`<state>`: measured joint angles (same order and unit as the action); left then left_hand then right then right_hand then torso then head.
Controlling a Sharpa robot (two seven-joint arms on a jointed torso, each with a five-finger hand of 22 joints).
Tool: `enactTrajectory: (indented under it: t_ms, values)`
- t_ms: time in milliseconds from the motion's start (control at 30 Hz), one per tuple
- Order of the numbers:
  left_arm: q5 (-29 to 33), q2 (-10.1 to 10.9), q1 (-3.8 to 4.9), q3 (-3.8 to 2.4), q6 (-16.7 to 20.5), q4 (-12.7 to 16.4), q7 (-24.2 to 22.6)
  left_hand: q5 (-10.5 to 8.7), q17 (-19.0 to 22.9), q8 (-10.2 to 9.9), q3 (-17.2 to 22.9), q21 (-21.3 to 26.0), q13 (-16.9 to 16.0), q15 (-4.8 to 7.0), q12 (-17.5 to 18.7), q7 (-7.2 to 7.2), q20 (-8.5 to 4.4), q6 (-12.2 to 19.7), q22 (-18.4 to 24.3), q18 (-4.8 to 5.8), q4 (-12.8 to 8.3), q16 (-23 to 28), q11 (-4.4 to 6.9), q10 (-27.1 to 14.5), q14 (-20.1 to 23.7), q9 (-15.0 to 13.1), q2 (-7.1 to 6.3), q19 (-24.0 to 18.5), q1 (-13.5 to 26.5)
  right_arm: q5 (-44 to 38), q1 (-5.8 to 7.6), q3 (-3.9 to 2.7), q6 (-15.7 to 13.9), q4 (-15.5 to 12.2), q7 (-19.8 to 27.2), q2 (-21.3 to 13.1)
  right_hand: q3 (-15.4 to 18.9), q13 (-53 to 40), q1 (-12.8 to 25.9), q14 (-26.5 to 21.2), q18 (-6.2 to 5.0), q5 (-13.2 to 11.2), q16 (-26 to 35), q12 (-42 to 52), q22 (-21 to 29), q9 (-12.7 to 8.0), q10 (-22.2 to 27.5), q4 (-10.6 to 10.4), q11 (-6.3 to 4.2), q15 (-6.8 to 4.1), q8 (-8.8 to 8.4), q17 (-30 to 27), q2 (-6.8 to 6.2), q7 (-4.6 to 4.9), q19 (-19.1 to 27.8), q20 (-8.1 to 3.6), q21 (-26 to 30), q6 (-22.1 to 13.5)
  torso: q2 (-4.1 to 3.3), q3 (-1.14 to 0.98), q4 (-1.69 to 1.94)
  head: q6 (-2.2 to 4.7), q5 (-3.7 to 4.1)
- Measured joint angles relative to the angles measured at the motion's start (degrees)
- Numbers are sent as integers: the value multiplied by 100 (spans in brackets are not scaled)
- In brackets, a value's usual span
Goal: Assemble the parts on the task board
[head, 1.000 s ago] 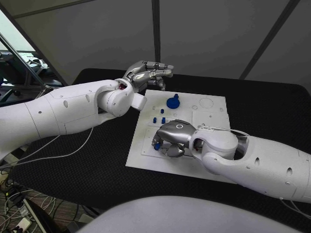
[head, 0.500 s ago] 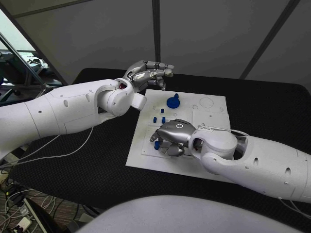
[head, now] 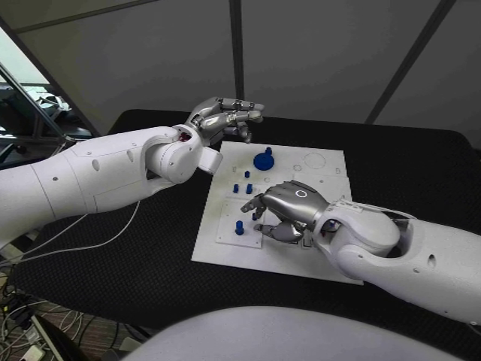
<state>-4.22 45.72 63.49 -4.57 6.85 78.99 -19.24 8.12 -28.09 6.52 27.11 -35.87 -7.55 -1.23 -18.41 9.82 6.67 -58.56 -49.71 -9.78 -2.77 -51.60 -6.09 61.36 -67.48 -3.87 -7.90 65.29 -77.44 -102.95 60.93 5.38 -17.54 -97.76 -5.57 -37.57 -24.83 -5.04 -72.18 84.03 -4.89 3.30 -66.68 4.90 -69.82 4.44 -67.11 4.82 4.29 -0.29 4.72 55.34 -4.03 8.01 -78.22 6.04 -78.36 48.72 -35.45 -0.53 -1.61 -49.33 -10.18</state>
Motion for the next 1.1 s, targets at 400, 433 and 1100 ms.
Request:
enactTrajectory:
  t_ms: [400,433,1100]
  values:
    - [0,123,-5,33,-7,43,4,0,5,0,0,0,0,0,0,0,0,0,0,0,0,0,0,0,0,0,0,0,0,1858,114,-421,-335,-708,-291,-1547,1236,-3960,802,-9,137,1151,-715,4298,-510,442,-1592,-740,-387,-302,678,907,-150,-307,-416,-329,-421,1294,32,17,-49,175,433]
    - [0,132,-5,35,-7,47,4,0,5,0,0,0,0,0,0,0,0,0,0,0,0,0,0,0,0,0,0,0,0,1976,117,-425,-340,-750,-374,-1639,1391,-4685,896,-9,137,1290,-854,5006,-513,494,-1625,-839,-421,-302,709,1097,-151,-328,-459,-329,-472,1315,36,20,-55,183,480]
    - [0,187,-9,55,-6,162,4,0,4,0,0,0,0,0,0,0,0,0,-1,1,0,0,1,1,0,0,0,0,0,2262,-138,-377,-175,-958,-2237,-2047,2722,-6990,854,-10,226,1631,-1459,7187,-512,1252,-1569,-1459,-365,-301,939,1952,-31,-238,-574,-285,-684,925,64,44,-94,206,893]
